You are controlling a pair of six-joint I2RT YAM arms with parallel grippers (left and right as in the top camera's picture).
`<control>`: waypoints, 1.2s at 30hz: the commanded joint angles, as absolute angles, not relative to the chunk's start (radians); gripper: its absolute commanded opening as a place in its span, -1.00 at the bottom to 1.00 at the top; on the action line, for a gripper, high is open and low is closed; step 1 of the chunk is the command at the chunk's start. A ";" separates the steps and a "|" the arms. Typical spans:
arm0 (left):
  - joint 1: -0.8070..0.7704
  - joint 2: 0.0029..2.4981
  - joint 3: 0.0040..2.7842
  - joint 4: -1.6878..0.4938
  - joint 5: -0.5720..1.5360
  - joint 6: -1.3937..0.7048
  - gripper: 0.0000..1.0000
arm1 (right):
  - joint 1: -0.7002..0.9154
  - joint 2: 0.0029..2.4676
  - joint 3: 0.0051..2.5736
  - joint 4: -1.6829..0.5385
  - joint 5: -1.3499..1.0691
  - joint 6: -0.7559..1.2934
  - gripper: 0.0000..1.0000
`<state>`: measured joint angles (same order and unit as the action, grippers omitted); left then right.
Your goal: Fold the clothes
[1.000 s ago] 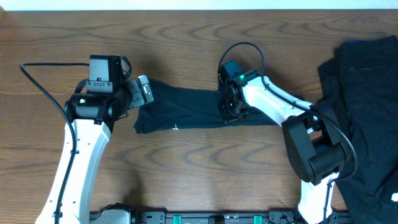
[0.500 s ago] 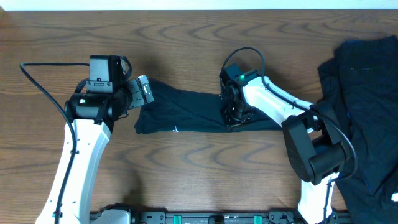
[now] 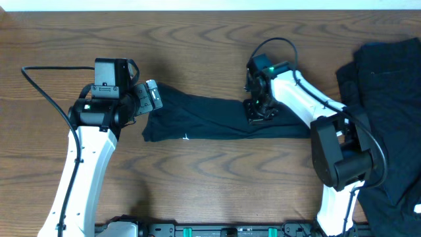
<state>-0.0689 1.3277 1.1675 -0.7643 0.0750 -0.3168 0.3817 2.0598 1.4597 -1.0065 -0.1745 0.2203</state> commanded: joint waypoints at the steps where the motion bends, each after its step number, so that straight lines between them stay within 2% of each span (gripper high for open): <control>1: -0.067 1.326 1.173 -0.770 0.067 -0.312 0.96 | 0.353 2.063 1.473 -1.010 -0.132 0.232 -0.90; 10: -0.067 1.326 1.173 -0.770 0.067 -0.312 0.96 | 0.346 2.063 1.451 -1.030 -0.075 0.232 -0.91; 20: -0.067 1.326 1.173 -0.770 0.067 -0.312 0.96 | 0.346 2.063 1.450 -1.214 0.121 0.297 -0.92; 24: -0.067 1.326 1.173 -0.770 0.067 -0.312 0.96 | 0.345 2.063 1.442 -1.250 0.124 0.311 -0.91; 27: -0.067 1.326 1.173 -0.770 0.067 -0.312 0.96 | 0.345 2.062 1.441 -1.257 0.115 0.321 -0.98; 36: -0.067 1.326 1.173 -0.770 0.067 -0.312 0.96 | 0.305 2.055 1.455 -1.260 0.117 0.321 -0.95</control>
